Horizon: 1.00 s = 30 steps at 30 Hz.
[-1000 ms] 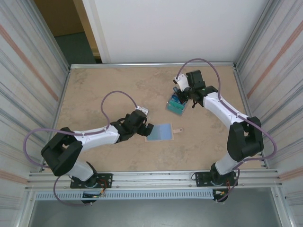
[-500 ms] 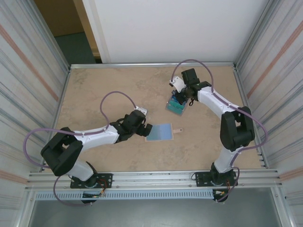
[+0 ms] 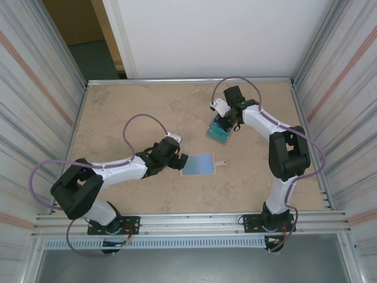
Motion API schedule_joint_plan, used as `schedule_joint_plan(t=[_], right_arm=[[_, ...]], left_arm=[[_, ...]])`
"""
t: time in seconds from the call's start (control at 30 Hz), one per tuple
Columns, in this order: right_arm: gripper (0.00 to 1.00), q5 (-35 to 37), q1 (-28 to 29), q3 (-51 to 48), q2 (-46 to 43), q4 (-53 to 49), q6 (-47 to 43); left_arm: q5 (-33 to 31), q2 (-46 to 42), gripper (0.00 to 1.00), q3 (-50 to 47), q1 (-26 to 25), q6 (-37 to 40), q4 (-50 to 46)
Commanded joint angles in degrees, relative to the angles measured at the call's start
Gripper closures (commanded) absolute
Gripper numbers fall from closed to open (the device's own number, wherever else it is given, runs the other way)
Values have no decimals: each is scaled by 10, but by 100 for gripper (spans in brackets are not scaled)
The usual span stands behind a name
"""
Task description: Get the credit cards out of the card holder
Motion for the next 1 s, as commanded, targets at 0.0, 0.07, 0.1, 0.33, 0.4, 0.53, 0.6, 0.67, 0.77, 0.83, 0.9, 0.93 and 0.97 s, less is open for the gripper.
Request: schedule_joint_plan(t=[0.0,0.07,0.1,0.33,0.4,0.53,0.6,0.67,0.77,0.83,0.9,0.93,0.97], right_arm=[[100,13,-4,19,13,-25,-19],[100,12,-3,21,16,-29,-19],[100,10,-4,21,17,-30,-20],[81,10,-5,25,19,-26,-10],[78,12,-5,25,16,-24,-6],[78,21,-5,22,4,-15,4],[78,22,-5,19,-8,-9,14],[78,24,-5,16,-21,-3,28],[77,23,-4,8,-47,2,62],[75,14,-2,-5,-70,10,91],[74,-6,2,-23,-95,19,125],[74,-15,6,-36,-111,25,143],[73,-18,11,-53,-126,35,164]], left_arm=[[-1,-23,1,-9,6,-1,3],[-1,-24,1,-9,6,-1,4],[-1,-25,1,-9,6,-1,4],[-6,-33,1,-9,7,-1,2],[-8,-35,1,-9,8,-1,1],[-9,-40,1,-9,10,0,0],[-12,-42,1,-9,11,-1,0],[-15,-45,1,-10,13,-4,0],[-25,-52,1,-15,16,-14,3],[-32,-60,1,-20,20,-26,5],[-38,-70,1,-27,27,-40,7],[-42,-76,1,-31,32,-47,8],[-48,-83,1,-34,35,-54,8]])
